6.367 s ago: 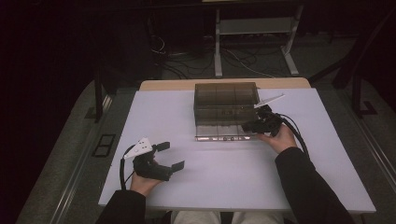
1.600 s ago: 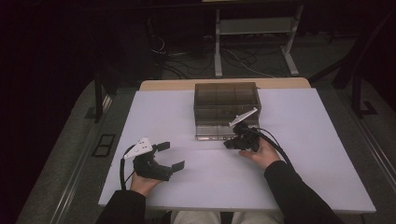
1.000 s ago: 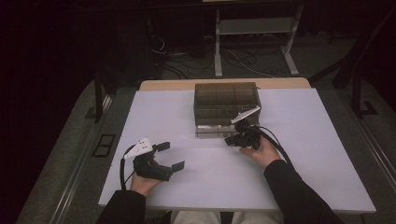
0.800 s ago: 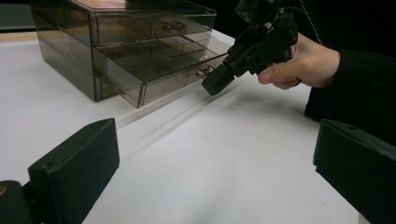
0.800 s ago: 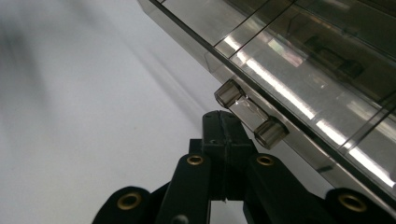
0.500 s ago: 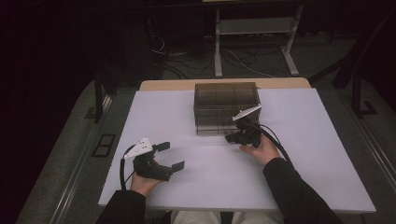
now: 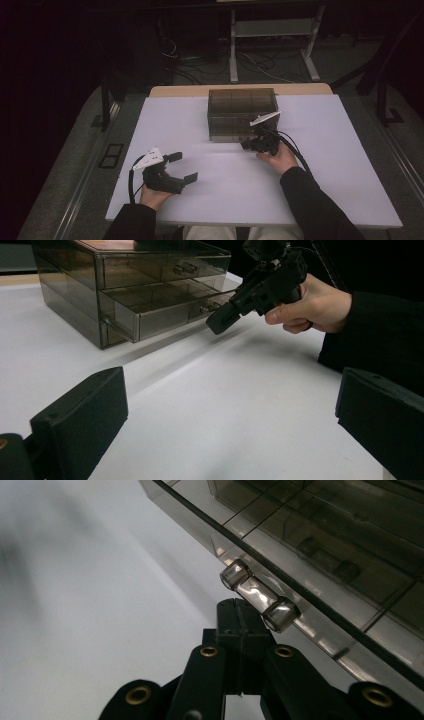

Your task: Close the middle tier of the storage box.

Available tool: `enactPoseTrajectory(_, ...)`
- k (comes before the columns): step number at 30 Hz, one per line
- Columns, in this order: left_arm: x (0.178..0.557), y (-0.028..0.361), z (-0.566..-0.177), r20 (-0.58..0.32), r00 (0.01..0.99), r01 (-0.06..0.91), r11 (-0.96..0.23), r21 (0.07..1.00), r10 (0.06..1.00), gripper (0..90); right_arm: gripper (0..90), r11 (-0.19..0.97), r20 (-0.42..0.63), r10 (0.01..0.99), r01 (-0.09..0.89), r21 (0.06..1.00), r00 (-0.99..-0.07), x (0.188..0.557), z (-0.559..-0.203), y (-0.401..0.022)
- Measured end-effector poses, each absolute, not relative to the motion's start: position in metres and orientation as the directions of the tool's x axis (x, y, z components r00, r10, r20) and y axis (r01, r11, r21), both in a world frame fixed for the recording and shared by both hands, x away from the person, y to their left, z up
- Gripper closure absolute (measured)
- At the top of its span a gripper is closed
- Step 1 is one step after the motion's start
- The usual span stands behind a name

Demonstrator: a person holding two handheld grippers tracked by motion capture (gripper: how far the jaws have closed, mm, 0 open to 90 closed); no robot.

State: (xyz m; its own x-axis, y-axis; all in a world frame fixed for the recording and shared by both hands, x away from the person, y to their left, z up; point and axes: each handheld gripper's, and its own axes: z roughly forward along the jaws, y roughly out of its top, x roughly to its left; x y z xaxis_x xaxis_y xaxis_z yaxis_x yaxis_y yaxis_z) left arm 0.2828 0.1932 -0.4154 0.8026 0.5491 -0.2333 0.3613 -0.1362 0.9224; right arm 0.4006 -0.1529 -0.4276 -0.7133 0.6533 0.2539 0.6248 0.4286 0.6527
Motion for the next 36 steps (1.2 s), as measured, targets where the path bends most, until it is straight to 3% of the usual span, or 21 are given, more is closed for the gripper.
enactPoseTrajectory(36, 0.283, 0.194, -0.415, -0.235, 0.802, 0.362, -0.133, 0.923, 0.549, 0.0, 88.9, 0.41, 0.251, 0.673, 0.634, 0.656, -0.695, 0.413, -0.429, -0.153)
